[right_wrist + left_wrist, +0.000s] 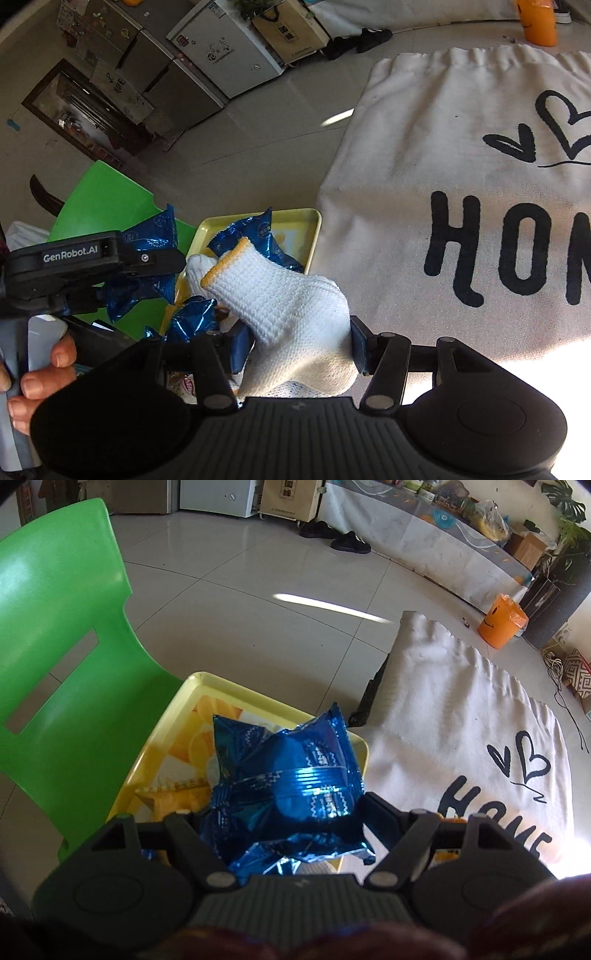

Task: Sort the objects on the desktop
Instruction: 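Carry blue packet in left gripper and glove in right gripper over the yellow tray, then open left gripper releasing blue packet while right gripper releases glove onto tray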

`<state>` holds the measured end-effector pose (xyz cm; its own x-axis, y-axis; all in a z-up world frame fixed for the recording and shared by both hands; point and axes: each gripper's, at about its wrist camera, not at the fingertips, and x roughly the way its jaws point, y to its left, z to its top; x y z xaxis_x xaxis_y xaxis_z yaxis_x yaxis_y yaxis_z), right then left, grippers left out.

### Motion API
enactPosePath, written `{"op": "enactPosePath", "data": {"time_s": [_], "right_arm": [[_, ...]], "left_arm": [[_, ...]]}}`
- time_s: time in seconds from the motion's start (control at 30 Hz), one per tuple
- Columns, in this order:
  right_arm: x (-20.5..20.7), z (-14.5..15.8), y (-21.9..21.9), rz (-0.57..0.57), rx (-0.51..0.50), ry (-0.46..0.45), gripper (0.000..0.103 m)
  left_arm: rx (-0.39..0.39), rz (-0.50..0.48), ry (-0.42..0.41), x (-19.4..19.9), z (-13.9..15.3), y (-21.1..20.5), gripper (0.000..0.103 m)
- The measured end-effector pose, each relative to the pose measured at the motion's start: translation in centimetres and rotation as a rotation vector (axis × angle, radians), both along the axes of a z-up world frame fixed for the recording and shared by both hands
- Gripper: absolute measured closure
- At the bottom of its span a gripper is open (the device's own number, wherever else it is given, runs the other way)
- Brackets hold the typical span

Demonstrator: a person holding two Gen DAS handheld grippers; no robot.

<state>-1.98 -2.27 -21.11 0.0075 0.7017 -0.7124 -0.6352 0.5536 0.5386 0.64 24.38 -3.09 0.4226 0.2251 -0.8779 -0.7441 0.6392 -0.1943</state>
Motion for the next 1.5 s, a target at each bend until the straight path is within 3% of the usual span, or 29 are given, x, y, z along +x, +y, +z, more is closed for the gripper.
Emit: {"op": "enactPosePath", "data": {"time_s": [0.17, 0.3, 0.47, 0.57, 0.93, 1.1, 1.17, 1.5], "right_arm": [[-2.8, 0.4, 2.6, 0.125, 0.07, 0.0, 0.049], [-4.7, -0.4, 5.2, 0.243, 0.095, 0.005, 0.049], [-7.3, 0.1, 6.7, 0.37, 0.142, 0.008, 0.049], [-8.5, -0.4, 7.7, 0.405, 0.109, -0.034, 0.049], [-11.4, -1.4, 9.5, 0.4, 0.032, -0.178, 0.046], [-10.9, -0.8, 8.9, 0.381, 0.066, -0.181, 0.027], [-10.5, -0.3, 8.5, 0.365, 0.102, -0.18, 0.024], [-9.4, 0.4, 7.4, 0.335, 0.128, -0.157, 0.023]], "left_arm": [[-0.001, 0.095, 0.013, -1.6, -0.3, 3.2, 0.026], [-0.045, 0.148, 0.02, -2.0, -1.2, 4.7, 0.026], [-0.044, 0.162, 0.027, -2.3, -1.6, 5.5, 0.026], [-0.072, 0.157, 0.028, -2.2, -2.3, 5.9, 0.026], [-0.104, 0.17, 0.046, -2.3, -3.1, 6.8, 0.025], [-0.113, 0.177, 0.044, -2.4, -3.1, 6.7, 0.019], [-0.1, 0.188, 0.044, -2.4, -2.9, 6.6, 0.012], [-0.077, 0.233, 0.04, -3.0, -1.9, 6.4, 0.008]]}}
